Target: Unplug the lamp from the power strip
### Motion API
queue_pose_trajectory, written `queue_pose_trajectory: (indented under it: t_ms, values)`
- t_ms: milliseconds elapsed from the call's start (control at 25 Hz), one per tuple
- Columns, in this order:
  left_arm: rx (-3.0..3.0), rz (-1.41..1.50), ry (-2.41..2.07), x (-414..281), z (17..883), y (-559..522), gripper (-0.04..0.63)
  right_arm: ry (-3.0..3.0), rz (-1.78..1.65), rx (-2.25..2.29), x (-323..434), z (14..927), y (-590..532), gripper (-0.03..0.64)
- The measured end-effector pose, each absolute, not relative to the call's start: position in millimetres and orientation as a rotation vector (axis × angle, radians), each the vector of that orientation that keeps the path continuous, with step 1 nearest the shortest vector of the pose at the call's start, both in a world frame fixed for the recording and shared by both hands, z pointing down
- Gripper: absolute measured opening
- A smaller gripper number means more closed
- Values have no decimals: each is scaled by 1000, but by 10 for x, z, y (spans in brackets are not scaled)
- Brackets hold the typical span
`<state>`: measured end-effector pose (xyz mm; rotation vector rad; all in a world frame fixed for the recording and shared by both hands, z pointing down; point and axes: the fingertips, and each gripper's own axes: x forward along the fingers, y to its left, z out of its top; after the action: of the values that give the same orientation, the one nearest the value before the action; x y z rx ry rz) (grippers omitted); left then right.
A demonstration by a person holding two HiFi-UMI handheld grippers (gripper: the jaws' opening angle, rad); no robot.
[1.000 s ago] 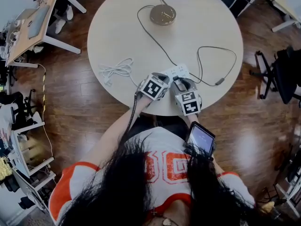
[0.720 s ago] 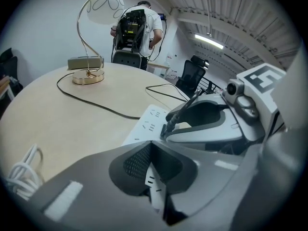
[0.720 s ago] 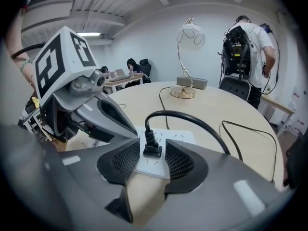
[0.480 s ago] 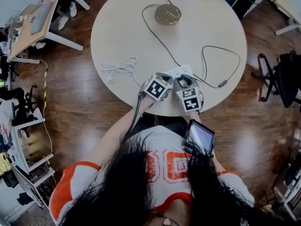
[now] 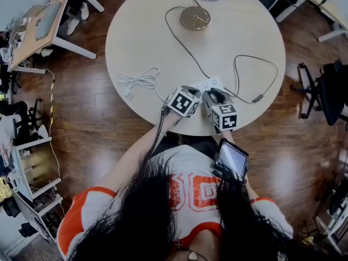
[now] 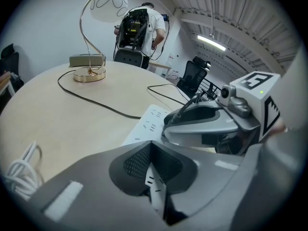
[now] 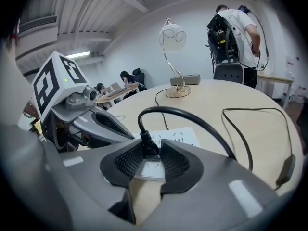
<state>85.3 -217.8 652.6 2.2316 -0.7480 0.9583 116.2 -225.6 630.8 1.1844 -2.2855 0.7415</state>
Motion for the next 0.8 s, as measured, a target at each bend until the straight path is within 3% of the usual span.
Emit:
queue_pose_trajectory:
  t_ms: [320, 560, 800]
  values:
    - [2224, 934, -750, 878, 6531, -2204, 0, -2380, 840, 1259, 1226, 6234, -2268, 112]
    - [2256, 979, -751, 843, 6565, -2222, 0, -2352, 227, 1204, 1085, 5486, -2503, 110]
    - [2253, 937, -740, 881, 6542, -2223, 0, -2225, 496, 1251, 1466, 5859, -2380, 115]
